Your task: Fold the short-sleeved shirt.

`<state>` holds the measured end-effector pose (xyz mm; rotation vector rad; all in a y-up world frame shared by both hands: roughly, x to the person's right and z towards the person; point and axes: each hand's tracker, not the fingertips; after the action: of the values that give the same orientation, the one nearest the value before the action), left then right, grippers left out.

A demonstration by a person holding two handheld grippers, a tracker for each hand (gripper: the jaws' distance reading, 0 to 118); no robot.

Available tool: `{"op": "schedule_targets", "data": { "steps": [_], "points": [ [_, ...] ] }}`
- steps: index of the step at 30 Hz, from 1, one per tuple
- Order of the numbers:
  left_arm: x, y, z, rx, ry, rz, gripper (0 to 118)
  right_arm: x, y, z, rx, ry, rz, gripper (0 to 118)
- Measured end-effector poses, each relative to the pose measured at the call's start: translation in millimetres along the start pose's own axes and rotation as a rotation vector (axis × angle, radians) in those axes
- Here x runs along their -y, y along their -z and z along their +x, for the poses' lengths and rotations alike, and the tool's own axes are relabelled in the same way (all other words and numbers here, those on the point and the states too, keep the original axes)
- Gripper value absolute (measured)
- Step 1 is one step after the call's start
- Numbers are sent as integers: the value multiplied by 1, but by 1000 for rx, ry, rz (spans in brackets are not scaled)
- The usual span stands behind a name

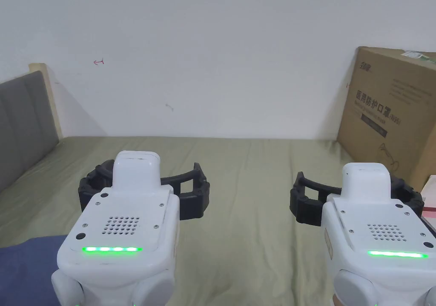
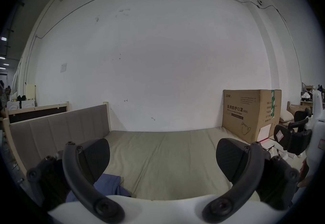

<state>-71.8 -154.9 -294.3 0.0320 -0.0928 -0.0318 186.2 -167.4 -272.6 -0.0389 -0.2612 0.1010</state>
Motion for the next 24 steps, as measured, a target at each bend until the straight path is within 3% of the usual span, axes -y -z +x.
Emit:
{"op": "schedule_targets", "data": {
  "steps": [17,19,20,21,22,23,24],
  "points": [
    [2,1,-1,22,1,0,118,2,2,3,-25,21,-23,118],
    [2,0,0,1,17,16,109,2,2,3,-43,33,-20,116],
    [2,-1,0,-8,23,20,89,1,1,4,-55,48,-20,110],
    [2,-2,0,-12,36,21,50,1,0,4,-60,54,-18,88],
    [2,-3,0,-43,71,19,0,1,-1,4,-64,57,-6,18],
    [2,0,1,-63,82,0,0,0,-2,4,-49,46,-3,0],
    [3,5,-1,-69,83,-42,0,-1,3,4,-5,24,-50,0]
  ]
}}
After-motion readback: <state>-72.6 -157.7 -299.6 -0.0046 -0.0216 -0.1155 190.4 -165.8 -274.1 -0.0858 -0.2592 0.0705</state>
